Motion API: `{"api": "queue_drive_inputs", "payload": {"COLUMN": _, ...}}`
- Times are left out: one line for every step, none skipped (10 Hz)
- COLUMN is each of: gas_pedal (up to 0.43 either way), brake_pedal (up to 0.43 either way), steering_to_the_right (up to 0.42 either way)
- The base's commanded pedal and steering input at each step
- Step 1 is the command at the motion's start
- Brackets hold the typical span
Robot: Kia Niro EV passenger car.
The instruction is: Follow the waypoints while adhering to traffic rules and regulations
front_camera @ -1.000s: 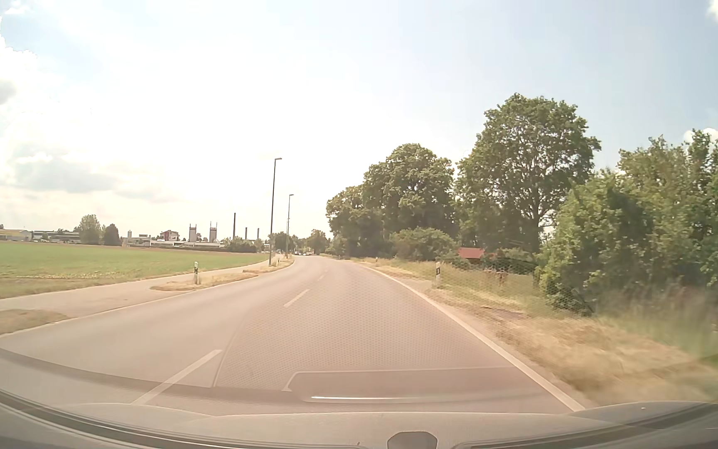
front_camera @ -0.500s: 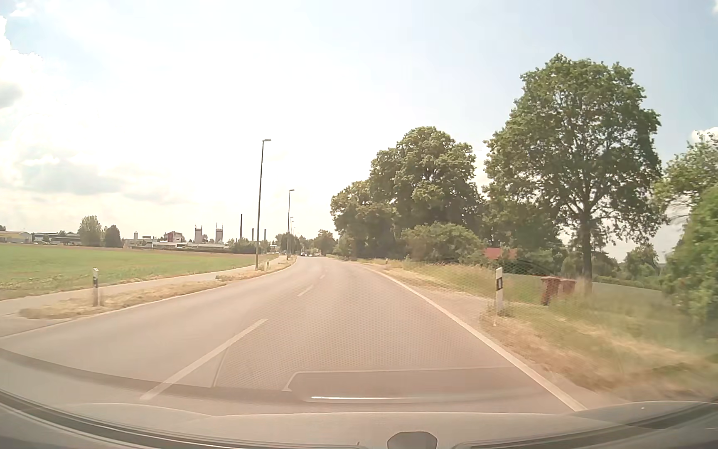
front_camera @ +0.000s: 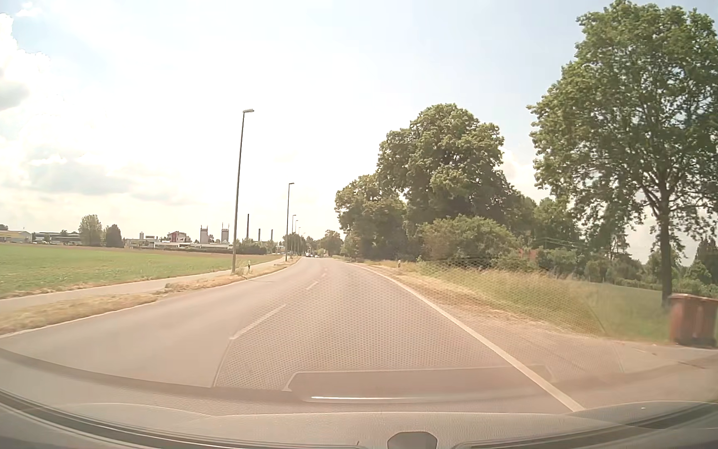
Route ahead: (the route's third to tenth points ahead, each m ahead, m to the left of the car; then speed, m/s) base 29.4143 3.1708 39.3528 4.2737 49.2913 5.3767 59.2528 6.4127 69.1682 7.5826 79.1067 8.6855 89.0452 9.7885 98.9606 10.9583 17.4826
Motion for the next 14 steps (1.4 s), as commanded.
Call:
{"api": "queue_drive_inputs", "payload": {"gas_pedal": 0.189, "brake_pedal": 0.0, "steering_to_the_right": -0.012}}
{"api": "queue_drive_inputs", "payload": {"gas_pedal": 0.189, "brake_pedal": 0.0, "steering_to_the_right": -0.013}}
{"api": "queue_drive_inputs", "payload": {"gas_pedal": 0.189, "brake_pedal": 0.0, "steering_to_the_right": -0.013}}
{"api": "queue_drive_inputs", "payload": {"gas_pedal": 0.189, "brake_pedal": 0.0, "steering_to_the_right": -0.014}}
{"api": "queue_drive_inputs", "payload": {"gas_pedal": 0.169, "brake_pedal": 0.0, "steering_to_the_right": -0.015}}
{"api": "queue_drive_inputs", "payload": {"gas_pedal": 0.169, "brake_pedal": 0.0, "steering_to_the_right": -0.015}}
{"api": "queue_drive_inputs", "payload": {"gas_pedal": 0.169, "brake_pedal": 0.0, "steering_to_the_right": -0.015}}
{"api": "queue_drive_inputs", "payload": {"gas_pedal": 0.169, "brake_pedal": 0.0, "steering_to_the_right": -0.015}}
{"api": "queue_drive_inputs", "payload": {"gas_pedal": 0.169, "brake_pedal": 0.0, "steering_to_the_right": -0.015}}
{"api": "queue_drive_inputs", "payload": {"gas_pedal": 0.169, "brake_pedal": 0.0, "steering_to_the_right": -0.015}}
{"api": "queue_drive_inputs", "payload": {"gas_pedal": 0.169, "brake_pedal": 0.0, "steering_to_the_right": -0.015}}
{"api": "queue_drive_inputs", "payload": {"gas_pedal": 0.169, "brake_pedal": 0.0, "steering_to_the_right": -0.015}}
{"api": "queue_drive_inputs", "payload": {"gas_pedal": 0.169, "brake_pedal": 0.0, "steering_to_the_right": -0.016}}
{"api": "queue_drive_inputs", "payload": {"gas_pedal": 0.169, "brake_pedal": 0.0, "steering_to_the_right": -0.016}}
